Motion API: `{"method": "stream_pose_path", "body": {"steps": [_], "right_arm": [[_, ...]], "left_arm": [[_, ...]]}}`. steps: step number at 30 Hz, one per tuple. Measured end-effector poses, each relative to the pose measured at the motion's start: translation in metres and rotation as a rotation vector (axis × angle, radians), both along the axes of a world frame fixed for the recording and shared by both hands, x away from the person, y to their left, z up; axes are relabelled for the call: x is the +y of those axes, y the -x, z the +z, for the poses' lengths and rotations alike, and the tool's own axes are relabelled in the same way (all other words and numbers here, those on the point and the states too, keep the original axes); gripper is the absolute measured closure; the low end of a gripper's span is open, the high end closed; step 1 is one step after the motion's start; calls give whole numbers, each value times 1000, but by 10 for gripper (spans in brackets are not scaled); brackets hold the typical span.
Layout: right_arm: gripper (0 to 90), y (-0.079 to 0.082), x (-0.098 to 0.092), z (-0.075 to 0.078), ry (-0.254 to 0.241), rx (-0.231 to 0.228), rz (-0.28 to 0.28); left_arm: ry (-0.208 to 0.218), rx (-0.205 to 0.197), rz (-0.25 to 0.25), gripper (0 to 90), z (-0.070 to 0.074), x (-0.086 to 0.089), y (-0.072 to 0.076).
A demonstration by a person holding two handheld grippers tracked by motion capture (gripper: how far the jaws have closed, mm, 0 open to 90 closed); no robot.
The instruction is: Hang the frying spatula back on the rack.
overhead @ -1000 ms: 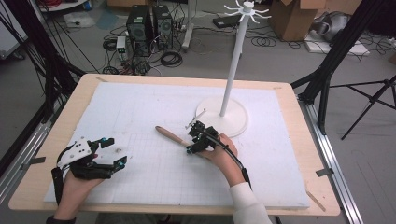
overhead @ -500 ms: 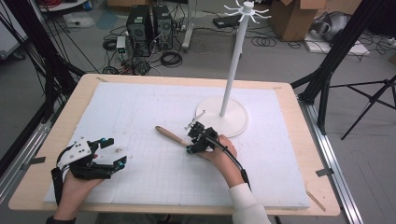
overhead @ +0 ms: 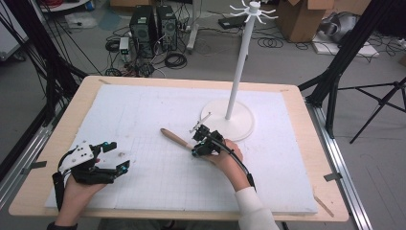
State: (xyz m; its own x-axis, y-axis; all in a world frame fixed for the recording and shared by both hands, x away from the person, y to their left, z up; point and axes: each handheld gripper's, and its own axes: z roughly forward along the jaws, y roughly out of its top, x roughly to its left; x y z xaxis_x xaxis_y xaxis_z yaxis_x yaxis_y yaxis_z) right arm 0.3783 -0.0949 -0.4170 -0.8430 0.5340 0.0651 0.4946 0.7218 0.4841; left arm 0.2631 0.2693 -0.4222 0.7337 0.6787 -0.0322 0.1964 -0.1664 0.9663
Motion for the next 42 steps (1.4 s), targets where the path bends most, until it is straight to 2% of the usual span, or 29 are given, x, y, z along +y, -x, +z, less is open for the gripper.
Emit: {"method": "stream_pose_path", "body": {"steps": [7, 11, 12, 13, 14, 16, 20, 23, 27, 28, 29, 32, 37, 40, 41, 42], "right_arm": [[770, 0, -3, 2, -8, -1, 6], [771, 1, -7, 9, -48, -18, 12], [771, 4, -9, 13, -75, -24, 17], [771, 4, -9, 13, -75, -24, 17], [772, 7, -11, 18, -98, -44, 22], [772, 8, -12, 21, -105, -53, 25], [772, 16, -15, 35, -159, -96, 46], [772, 21, -16, 40, -186, -108, 49], [772, 31, -21, 50, -227, -147, 59], [772, 34, -21, 52, -233, -160, 56], [772, 39, -24, 57, -247, -193, 49], [772, 44, -28, 60, -279, -211, 42], [772, 56, -39, 68, -328, -280, 4], [772, 67, -49, 71, -381, -326, -14], [772, 67, -49, 71, -381, -326, -14], [772, 72, -54, 72, -400, -346, -18]], "left_arm": [[-1, 0, 4, 149, 0, 1, 0], [-1, 3, 3, 150, 0, 1, 0], [-3, 2, 2, 151, 0, 1, 0], [-3, 2, 2, 151, 0, 1, 0], [-3, 1, 3, 151, 0, 0, 0], [-1, 1, 3, 151, 0, 0, 1], [1, -4, 2, 154, 2, 0, 2], [6, -5, 2, 155, 2, 0, 2], [14, -10, -1, 156, 4, -1, 3], [15, -12, -1, 156, 4, -1, 3], [19, -13, -5, 156, 5, -2, 4], [29, -16, -7, 156, 6, -3, 5], [36, -29, -16, 156, 11, -7, 6], [46, -38, -22, 156, 14, -9, 8], [49, -40, -23, 156, 15, -10, 8], [47, -44, -26, 155, 16, -10, 8]]}}
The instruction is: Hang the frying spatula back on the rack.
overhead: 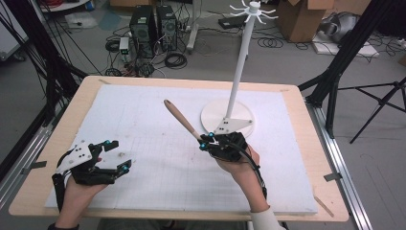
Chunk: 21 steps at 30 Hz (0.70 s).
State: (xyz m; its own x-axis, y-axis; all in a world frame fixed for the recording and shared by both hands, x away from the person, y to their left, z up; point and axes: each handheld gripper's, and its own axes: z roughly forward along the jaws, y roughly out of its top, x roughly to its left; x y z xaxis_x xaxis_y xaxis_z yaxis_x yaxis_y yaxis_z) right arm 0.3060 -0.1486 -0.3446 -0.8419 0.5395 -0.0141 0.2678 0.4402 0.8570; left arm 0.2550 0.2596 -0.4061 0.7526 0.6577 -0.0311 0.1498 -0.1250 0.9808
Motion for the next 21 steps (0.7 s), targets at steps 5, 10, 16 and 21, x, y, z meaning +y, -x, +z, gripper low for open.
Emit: {"method": "stream_pose_path", "body": {"steps": [5, 10, 16, 21], "right_arm": [[772, 9, -10, 1, -39, -39, -10], [772, 13, -18, 1, -65, -47, -13], [772, 16, -21, 0, -88, -62, -23], [772, 21, -20, 1, -94, -83, -31]], "left_arm": [[39, -10, -10, 156, 6, -5, 1], [66, -11, -17, 155, 11, -13, -1], [126, -20, -30, 156, 23, -27, -4], [142, -30, -51, 168, 37, -47, -6]]}}
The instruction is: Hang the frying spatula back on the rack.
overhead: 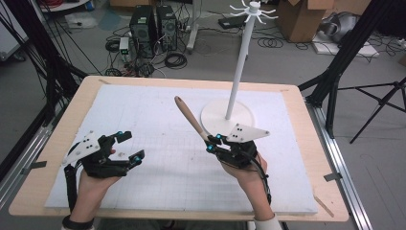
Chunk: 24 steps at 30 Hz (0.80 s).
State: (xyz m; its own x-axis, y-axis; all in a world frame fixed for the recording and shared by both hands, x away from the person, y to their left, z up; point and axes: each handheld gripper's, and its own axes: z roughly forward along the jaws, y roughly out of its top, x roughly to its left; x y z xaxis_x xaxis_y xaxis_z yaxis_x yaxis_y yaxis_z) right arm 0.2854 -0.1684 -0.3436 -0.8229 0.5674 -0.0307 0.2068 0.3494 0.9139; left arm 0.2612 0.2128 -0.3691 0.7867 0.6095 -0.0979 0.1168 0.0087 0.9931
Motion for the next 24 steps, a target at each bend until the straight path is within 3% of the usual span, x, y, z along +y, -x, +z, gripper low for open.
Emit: {"method": "stream_pose_path", "body": {"steps": [9, 18, 24], "right_arm": [[772, 7, 4, 1, -9, -40, -12], [771, 11, 10, 2, -18, -62, -14], [772, 12, 12, 2, -20, -80, -14]], "left_arm": [[39, 5, -44, 208, 16, -36, -7], [52, 24, -26, 225, 24, -74, -18], [108, 44, -17, 234, 24, -88, -28]]}}
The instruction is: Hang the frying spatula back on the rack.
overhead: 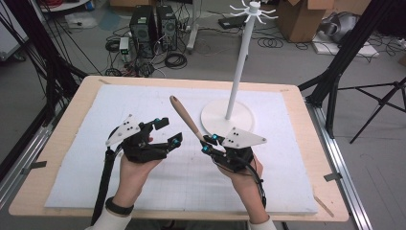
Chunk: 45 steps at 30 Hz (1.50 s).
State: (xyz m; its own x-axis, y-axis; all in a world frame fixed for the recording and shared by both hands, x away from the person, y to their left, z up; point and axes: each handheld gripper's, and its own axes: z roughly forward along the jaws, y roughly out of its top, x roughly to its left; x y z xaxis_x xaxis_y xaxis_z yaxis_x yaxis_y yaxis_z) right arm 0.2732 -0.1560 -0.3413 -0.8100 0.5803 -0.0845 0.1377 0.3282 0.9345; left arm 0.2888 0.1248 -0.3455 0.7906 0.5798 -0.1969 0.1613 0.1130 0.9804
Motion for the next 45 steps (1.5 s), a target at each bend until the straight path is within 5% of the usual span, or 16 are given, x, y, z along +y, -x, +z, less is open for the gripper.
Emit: {"method": "stream_pose_path", "body": {"steps": [15, 35, 45], "right_arm": [[772, 5, 6, 1, -3, -34, -12], [771, 6, 10, -3, 5, -67, -61], [768, 3, 11, -6, 14, -45, -48]], "left_arm": [[-24, -4, -16, 313, 16, -26, -12], [29, 51, -51, 668, 17, -34, -15], [22, 12, -108, 724, 16, -37, -14]]}}
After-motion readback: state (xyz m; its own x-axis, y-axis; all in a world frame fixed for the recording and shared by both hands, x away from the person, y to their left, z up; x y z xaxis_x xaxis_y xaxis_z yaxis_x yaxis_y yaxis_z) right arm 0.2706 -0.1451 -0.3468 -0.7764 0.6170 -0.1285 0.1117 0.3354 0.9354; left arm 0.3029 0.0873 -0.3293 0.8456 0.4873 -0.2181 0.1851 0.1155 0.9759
